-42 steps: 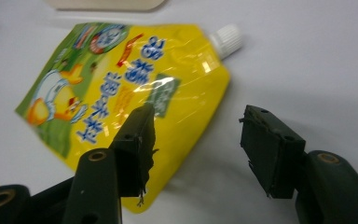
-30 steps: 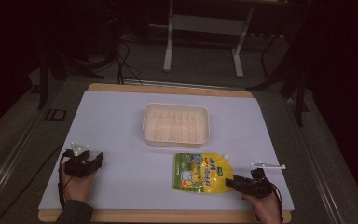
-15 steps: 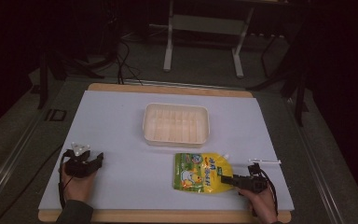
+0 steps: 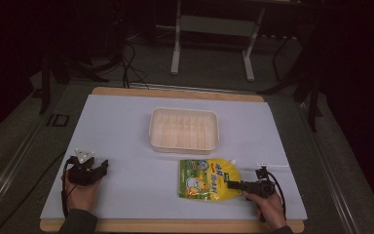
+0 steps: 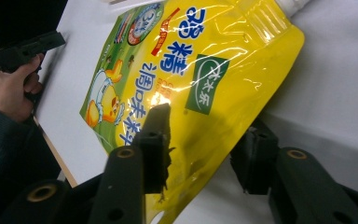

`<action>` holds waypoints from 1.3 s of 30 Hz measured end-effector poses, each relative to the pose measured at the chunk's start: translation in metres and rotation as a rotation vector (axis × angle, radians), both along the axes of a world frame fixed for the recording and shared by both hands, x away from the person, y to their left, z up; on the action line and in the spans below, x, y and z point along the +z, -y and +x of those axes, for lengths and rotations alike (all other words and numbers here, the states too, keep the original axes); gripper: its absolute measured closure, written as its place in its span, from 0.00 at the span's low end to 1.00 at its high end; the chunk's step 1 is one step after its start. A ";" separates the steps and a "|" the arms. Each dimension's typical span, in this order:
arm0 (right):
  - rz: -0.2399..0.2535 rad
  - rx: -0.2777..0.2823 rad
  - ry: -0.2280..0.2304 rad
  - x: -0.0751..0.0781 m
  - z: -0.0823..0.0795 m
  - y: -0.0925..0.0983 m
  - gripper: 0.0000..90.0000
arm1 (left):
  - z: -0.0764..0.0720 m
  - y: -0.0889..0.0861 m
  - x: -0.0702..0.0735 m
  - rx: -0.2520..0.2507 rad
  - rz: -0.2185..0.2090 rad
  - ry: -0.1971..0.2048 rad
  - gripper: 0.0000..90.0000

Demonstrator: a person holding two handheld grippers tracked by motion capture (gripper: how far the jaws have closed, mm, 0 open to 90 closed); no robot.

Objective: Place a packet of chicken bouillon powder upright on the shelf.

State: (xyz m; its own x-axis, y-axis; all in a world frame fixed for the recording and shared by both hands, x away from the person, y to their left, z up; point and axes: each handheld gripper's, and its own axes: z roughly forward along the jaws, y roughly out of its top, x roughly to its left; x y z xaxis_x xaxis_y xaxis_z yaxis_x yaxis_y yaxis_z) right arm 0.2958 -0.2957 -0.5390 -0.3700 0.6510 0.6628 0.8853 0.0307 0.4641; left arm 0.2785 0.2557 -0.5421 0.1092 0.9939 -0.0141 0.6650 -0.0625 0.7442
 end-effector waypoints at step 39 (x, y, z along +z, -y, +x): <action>0.201 0.092 0.054 0.033 0.007 -0.020 0.96 | -0.001 0.001 0.001 -0.006 0.004 0.011 0.51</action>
